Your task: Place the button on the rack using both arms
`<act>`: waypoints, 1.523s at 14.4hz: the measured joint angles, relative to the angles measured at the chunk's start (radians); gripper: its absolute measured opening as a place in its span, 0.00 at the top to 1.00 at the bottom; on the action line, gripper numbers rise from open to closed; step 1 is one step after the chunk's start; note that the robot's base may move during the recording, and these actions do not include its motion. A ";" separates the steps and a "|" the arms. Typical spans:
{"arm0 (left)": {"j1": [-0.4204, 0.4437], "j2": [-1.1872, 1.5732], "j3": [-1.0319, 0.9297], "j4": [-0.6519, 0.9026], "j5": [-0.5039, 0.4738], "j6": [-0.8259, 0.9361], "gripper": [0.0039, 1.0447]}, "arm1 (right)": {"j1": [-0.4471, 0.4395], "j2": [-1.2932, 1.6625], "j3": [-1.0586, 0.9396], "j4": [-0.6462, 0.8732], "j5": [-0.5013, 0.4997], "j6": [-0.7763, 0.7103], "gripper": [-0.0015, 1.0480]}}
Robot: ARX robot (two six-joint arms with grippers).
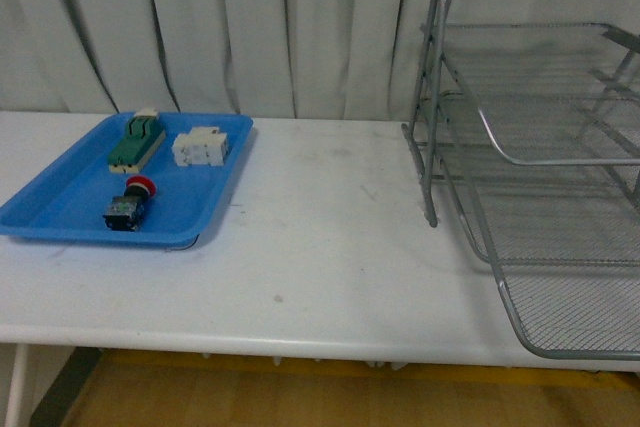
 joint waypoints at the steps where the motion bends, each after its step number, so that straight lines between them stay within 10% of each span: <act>1: 0.000 0.000 0.000 0.000 0.000 0.000 0.06 | 0.001 -0.123 -0.038 0.000 -0.008 -0.018 0.06; 4: 0.000 0.000 0.000 0.000 0.000 0.000 0.06 | 0.032 -0.744 -0.054 -0.457 0.045 -0.186 0.15; 7: 0.000 0.000 0.000 0.000 0.000 0.000 0.06 | 0.092 -1.312 -0.054 -0.935 0.190 -0.996 0.57; 10: 0.000 0.000 0.000 0.000 0.000 0.000 0.06 | 0.259 -1.433 -0.054 -1.044 0.335 -1.205 0.99; 22: 0.000 0.000 0.000 0.000 0.000 0.000 0.06 | 0.261 -1.664 -0.053 -1.287 0.354 -1.227 0.98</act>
